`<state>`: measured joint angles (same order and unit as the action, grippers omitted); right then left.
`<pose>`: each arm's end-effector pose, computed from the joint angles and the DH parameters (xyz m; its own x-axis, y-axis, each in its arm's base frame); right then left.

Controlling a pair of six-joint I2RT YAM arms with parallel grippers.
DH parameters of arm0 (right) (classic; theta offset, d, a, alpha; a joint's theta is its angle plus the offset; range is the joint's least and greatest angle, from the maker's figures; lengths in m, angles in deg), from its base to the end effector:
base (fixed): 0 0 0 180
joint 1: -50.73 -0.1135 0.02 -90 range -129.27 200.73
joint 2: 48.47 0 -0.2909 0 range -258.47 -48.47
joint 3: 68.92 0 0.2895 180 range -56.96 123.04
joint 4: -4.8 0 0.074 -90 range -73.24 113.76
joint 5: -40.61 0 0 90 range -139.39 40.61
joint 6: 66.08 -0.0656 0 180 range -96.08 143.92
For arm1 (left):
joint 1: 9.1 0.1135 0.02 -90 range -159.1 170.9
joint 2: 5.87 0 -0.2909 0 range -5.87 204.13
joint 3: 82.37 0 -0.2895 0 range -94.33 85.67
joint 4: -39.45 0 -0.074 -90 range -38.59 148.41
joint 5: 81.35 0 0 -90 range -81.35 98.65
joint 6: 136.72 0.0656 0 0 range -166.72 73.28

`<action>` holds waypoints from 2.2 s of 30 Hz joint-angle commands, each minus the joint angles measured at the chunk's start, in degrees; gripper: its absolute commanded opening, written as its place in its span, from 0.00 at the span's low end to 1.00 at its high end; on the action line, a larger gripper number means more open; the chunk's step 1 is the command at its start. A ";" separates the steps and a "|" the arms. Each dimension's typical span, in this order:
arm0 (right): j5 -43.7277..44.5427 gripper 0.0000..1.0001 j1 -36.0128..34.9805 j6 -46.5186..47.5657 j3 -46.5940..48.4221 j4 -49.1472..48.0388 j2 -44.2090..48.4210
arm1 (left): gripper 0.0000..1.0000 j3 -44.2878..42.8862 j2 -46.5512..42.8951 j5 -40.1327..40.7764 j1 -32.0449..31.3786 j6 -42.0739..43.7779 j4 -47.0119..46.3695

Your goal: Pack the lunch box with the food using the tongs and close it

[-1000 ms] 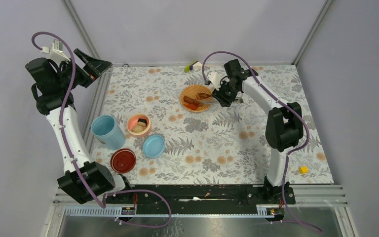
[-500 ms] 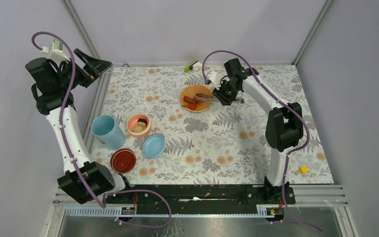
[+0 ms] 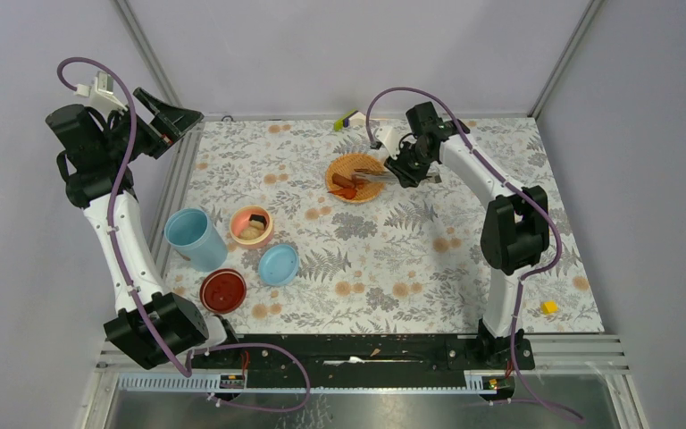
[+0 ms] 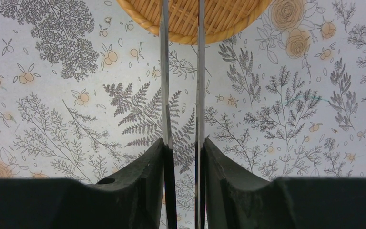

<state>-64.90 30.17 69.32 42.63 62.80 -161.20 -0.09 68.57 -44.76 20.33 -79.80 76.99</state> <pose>0.4546 0.1893 0.2580 -0.2323 -0.8199 -0.5233 -0.9002 0.3850 -0.2036 0.3024 0.1101 0.4803 -0.3898 -0.5935 -0.7041 0.2054 0.6893 -0.6947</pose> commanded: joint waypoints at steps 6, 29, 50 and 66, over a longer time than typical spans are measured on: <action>-3.76 0.35 0.33 -2.69 5.90 1.57 4.71 | 0.99 -0.38 -0.78 -1.17 -0.07 -0.48 -3.35; -18.83 0.32 -9.54 -13.20 27.40 10.80 1.06 | 0.99 -1.83 -0.48 -2.85 -0.08 -0.49 -3.35; -23.29 0.32 -31.65 -24.39 49.20 3.26 -16.10 | 0.99 -7.11 -0.05 -3.56 -0.07 -2.25 -3.87; -19.45 0.32 -36.27 -27.19 50.18 -2.37 -22.16 | 0.99 -6.24 -0.66 -4.22 -0.04 -3.83 -6.00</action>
<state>-85.29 -5.06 43.44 89.89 64.16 -182.93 -5.07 68.59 -47.25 20.33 -82.73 74.50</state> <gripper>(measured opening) 0.369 0.989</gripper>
